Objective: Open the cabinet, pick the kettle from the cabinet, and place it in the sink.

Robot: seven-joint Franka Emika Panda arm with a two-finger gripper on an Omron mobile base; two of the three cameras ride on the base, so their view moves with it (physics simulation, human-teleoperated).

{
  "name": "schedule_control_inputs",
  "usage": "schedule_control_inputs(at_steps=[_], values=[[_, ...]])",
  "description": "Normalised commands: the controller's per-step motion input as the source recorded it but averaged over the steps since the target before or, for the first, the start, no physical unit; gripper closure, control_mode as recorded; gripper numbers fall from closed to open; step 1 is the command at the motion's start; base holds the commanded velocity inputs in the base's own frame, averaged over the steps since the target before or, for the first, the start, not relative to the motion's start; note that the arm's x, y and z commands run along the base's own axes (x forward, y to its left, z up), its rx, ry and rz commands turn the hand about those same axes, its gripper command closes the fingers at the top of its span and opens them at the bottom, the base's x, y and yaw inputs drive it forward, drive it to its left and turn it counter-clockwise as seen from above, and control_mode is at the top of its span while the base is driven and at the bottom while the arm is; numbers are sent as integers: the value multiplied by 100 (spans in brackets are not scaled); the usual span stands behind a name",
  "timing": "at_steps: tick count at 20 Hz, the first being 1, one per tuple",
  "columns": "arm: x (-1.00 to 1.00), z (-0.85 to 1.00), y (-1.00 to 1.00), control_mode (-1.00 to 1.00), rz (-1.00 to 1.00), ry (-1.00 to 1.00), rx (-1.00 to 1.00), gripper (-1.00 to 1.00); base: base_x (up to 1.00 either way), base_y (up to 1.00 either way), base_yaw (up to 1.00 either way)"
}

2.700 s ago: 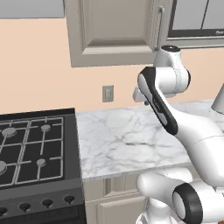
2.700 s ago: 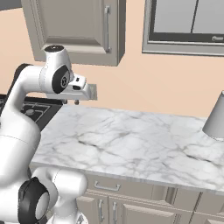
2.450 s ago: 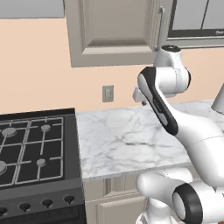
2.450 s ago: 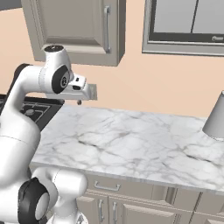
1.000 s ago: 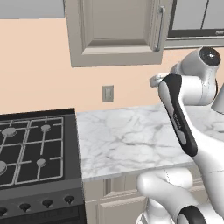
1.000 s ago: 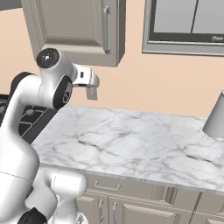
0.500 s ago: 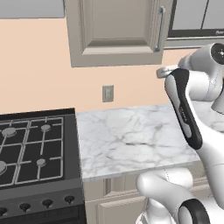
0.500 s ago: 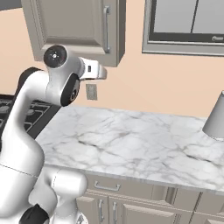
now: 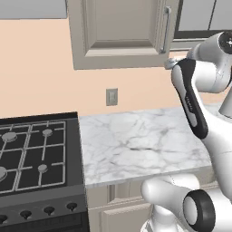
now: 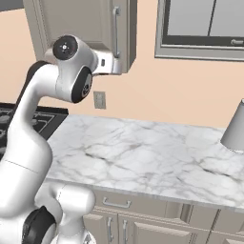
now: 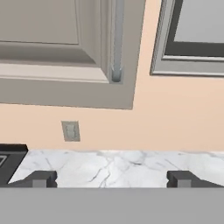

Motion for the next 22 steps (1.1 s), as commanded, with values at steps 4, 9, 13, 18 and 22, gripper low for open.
schedule_control_inputs(at_steps=[4, 9, 13, 18, 22], values=[[26, 23, -4, -100, -5, -4, 0, -100, 0, 0, 0], [34, 25, -1, -100, 0, 0, 3, -100, 0, 0, 0], [39, 18, 0, -100, 0, -4, 3, -100, 0, 0, 0], [40, 14, 0, -100, 0, -5, 7, -100, 0, 0, 0], [38, 20, 0, -100, 0, 0, 6, -100, 0, 0, 0]])
